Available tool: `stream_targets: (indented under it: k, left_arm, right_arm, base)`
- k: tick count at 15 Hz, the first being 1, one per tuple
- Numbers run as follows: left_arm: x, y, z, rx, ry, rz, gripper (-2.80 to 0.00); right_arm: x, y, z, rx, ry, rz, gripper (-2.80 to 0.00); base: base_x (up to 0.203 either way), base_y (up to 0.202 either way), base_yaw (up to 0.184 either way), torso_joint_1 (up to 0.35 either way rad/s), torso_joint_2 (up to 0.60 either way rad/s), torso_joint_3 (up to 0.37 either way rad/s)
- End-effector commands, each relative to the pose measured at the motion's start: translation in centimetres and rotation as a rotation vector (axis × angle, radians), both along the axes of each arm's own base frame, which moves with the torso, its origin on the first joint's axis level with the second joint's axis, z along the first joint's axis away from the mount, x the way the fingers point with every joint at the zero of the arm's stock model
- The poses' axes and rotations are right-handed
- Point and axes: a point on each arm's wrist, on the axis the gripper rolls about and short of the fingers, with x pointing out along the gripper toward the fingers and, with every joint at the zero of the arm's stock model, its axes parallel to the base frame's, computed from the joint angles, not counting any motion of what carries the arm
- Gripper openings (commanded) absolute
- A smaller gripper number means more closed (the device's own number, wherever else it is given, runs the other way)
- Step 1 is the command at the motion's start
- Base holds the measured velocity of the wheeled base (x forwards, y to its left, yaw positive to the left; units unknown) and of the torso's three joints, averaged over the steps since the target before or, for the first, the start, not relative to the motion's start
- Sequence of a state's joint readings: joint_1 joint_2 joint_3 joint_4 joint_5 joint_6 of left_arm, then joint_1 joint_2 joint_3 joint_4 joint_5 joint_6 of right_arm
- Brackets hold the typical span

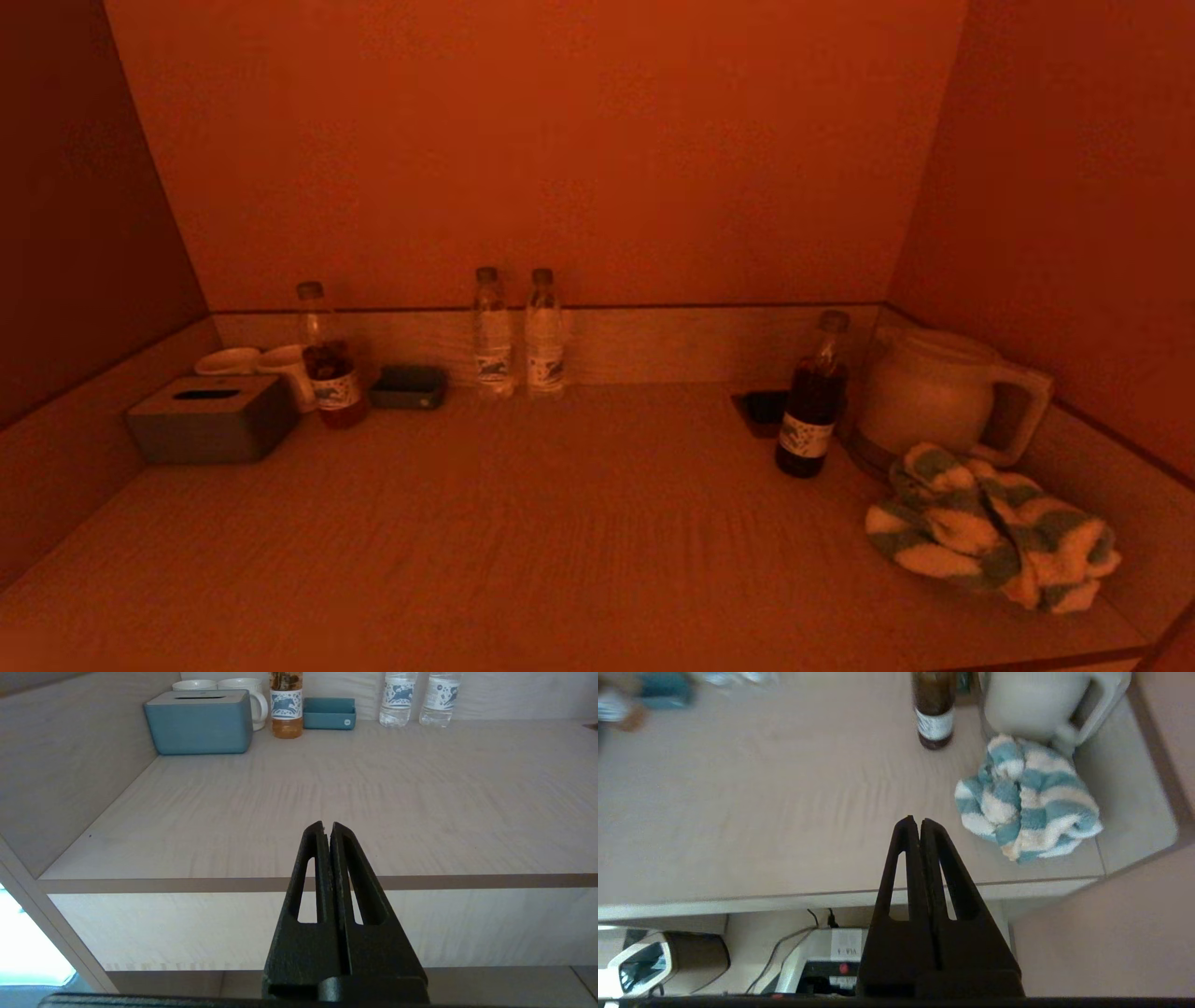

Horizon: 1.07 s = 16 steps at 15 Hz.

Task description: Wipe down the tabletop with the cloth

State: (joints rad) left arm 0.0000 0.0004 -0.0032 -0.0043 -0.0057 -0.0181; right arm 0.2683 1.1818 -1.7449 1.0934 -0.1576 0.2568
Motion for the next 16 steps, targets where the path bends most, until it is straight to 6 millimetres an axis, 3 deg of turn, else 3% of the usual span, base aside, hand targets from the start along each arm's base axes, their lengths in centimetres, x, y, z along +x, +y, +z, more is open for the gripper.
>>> stream_targets:
  k: [1, 5, 6, 8, 10, 16]
  left_arm:
    - [0.0, 0.0, 0.0, 0.0, -0.001, 0.0, -2.8]
    - [0.0, 0.0, 0.0, 0.0, -0.001, 0.0, -2.8]
    - [0.0, 0.0, 0.0, 0.0, -0.002, 0.0, -2.8]
    - [0.0, 0.0, 0.0, 0.0, -0.001, 0.0, -2.8]
    - [0.0, 0.0, 0.0, 0.0, -0.001, 0.0, -2.8]
    - [0.0, 0.0, 0.0, 0.0, -0.001, 0.0, -2.8]
  right_arm:
    - [-3.4, -0.8, 0.4, -0.003, -0.076, 0.06, -2.8]
    - [-3.6, -0.9, 0.4, -0.005, -0.08, 0.062, -2.8]
    - [-4.9, -1.3, 0.5, 0.001, -0.114, 0.057, -2.8]
    - [-9.6, -2.6, 0.5, 0.022, -0.233, 0.032, -2.8]
    - [-11.9, -3.0, 0.3, 0.004, -0.3, -0.045, -2.8]
    - [-14.8, -2.1, 0.5, -0.065, -0.422, -0.207, -2.8]
  base:
    - [0.0, 0.0, 0.0, 0.0, 0.0, 0.0]
    - [0.0, 0.0, 0.0, 0.0, 0.0, 0.0]
    - [0.0, 0.0, 0.0, 0.0, 0.0, 0.0]
    - [0.0, 0.0, 0.0, 0.0, 0.0, 0.0]
    - [0.0, 0.0, 0.0, 0.0, 0.0, 0.0]
    - [0.0, 0.0, 0.0, 0.0, 0.0, 0.0]
